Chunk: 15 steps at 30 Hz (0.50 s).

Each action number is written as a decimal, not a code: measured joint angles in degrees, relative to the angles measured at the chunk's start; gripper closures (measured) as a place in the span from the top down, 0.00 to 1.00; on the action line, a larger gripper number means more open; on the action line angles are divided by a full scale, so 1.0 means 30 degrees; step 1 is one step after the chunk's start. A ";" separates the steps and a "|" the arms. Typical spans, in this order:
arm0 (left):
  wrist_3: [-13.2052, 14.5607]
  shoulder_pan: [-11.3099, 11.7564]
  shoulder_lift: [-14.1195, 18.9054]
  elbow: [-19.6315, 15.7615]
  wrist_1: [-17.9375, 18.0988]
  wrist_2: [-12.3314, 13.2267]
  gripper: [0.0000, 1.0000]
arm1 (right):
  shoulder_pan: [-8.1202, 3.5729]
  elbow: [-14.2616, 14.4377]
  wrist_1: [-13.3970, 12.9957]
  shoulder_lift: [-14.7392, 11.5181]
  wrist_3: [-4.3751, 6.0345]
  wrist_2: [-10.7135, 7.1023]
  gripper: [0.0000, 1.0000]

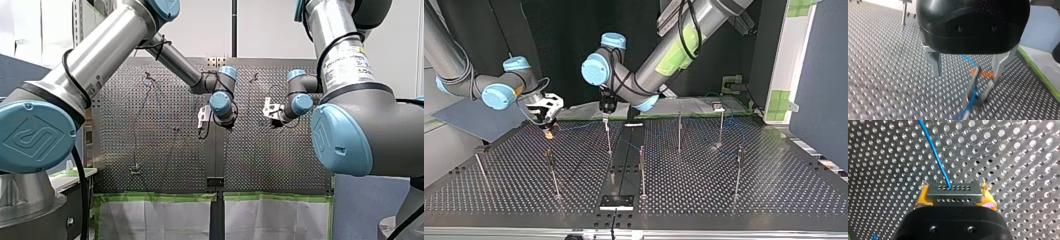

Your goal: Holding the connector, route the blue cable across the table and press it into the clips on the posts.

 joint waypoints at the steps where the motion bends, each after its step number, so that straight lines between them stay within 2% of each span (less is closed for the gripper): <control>1: -0.0018 -0.0249 -0.0010 0.0042 0.0217 -0.0220 1.00 | -0.0015 0.0000 0.0014 -0.0004 -0.0014 -0.0001 0.00; 4: -0.0099 -0.0871 -0.0106 0.0257 0.0810 -0.0632 1.00 | -0.0062 -0.0001 0.0173 -0.0013 -0.0135 -0.0004 0.00; 7: -0.0269 -0.1479 -0.0430 0.0688 0.1078 -0.0868 1.00 | -0.0115 0.0005 0.0528 -0.0064 -0.0415 -0.0003 0.00; 10: -0.0448 -0.1994 -0.0860 0.1152 0.0902 -0.1045 1.00 | -0.0177 0.0039 0.0827 -0.0267 -0.0608 -0.0003 0.00; 15: -0.0897 -0.2351 -0.1622 0.1928 0.0228 -0.1369 1.00 | -0.0295 0.0140 0.0968 -0.0847 -0.0582 -0.0009 0.00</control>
